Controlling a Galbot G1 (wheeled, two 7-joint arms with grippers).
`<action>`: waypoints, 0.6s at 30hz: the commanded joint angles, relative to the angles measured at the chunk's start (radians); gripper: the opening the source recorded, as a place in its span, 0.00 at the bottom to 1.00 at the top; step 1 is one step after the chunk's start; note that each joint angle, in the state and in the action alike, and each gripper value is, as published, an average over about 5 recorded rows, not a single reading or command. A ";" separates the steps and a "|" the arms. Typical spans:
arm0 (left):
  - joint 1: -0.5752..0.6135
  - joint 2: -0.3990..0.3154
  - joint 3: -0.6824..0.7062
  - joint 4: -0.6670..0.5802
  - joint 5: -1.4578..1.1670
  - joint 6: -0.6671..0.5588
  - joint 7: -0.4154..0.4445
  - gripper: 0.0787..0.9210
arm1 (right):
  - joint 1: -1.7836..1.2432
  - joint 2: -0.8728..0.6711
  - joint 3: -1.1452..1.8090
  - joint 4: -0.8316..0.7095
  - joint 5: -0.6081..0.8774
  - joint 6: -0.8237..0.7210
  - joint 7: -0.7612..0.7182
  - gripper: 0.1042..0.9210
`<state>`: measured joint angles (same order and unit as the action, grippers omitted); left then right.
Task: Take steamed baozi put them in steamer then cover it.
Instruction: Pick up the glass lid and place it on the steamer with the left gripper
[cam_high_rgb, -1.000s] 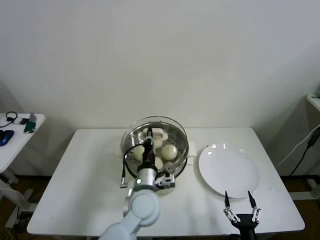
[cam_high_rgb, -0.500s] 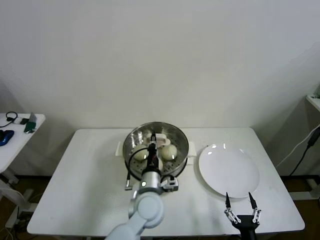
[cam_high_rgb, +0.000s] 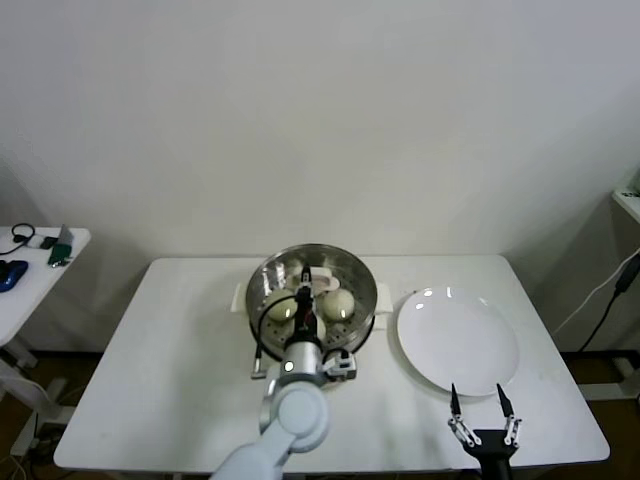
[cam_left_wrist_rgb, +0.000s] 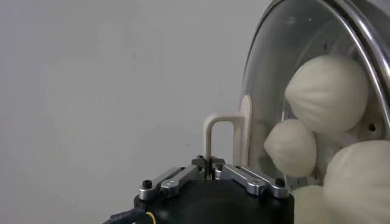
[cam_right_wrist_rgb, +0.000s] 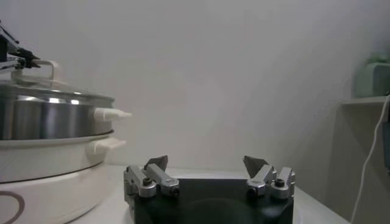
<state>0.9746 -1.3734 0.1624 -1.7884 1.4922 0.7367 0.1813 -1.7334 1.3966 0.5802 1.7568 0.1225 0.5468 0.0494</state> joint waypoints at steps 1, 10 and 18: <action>0.003 -0.003 0.002 0.014 -0.010 0.029 -0.014 0.06 | 0.001 0.001 0.001 0.001 -0.002 0.001 -0.001 0.88; 0.004 -0.002 0.002 0.017 -0.044 0.029 -0.037 0.06 | 0.001 0.003 0.000 0.001 -0.004 0.001 0.000 0.88; -0.003 0.030 0.016 -0.043 -0.110 0.025 -0.034 0.14 | 0.004 0.001 -0.001 0.005 -0.003 -0.012 -0.001 0.88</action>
<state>0.9733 -1.3654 0.1711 -1.7849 1.4378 0.7361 0.1506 -1.7311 1.3988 0.5793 1.7588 0.1191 0.5422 0.0484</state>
